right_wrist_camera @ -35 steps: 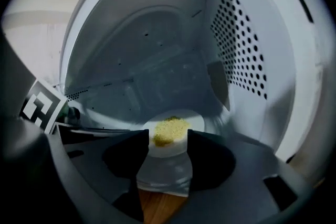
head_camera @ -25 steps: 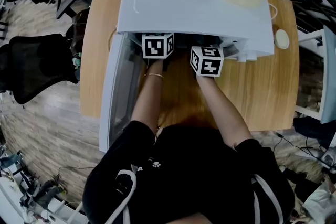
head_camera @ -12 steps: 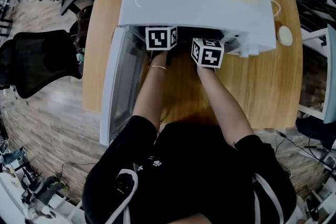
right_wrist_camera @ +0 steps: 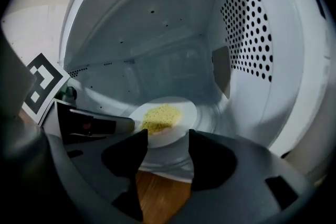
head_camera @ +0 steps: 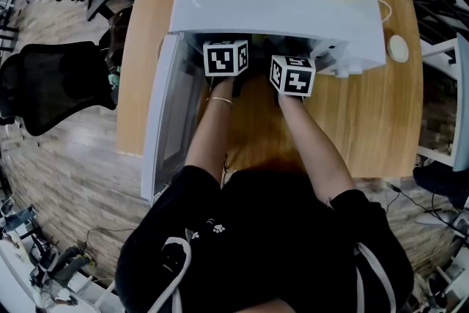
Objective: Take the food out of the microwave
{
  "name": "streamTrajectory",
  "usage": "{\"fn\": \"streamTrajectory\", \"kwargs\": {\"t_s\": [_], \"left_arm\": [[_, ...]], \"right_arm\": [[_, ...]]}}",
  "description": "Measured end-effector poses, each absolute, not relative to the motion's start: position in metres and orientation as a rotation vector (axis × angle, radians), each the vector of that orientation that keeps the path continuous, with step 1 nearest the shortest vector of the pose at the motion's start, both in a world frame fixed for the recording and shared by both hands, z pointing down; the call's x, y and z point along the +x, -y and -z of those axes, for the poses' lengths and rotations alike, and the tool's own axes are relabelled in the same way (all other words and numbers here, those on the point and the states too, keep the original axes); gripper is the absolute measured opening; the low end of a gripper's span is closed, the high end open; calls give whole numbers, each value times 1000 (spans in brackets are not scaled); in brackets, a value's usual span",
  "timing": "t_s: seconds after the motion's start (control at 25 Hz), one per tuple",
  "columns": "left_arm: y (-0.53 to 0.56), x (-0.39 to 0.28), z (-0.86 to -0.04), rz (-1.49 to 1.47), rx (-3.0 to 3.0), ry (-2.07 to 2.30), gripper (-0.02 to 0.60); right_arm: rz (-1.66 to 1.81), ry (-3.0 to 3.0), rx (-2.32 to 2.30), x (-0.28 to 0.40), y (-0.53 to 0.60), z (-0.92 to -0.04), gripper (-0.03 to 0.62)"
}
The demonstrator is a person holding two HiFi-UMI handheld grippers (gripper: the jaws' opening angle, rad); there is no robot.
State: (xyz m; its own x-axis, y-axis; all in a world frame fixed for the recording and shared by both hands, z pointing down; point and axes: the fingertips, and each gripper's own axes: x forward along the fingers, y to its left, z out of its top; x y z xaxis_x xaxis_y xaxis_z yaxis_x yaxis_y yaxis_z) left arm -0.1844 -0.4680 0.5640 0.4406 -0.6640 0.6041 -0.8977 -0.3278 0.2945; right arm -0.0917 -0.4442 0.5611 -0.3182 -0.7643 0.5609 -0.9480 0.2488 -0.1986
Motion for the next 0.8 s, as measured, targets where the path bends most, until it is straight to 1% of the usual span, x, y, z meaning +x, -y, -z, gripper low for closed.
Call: {"fn": "streamTrajectory", "kwargs": {"t_s": [0.8], "left_arm": [[426,-178,-562,-516,2110,1304,144]], "right_arm": [[-755,2189,1549,-88,411,-562,227]]}}
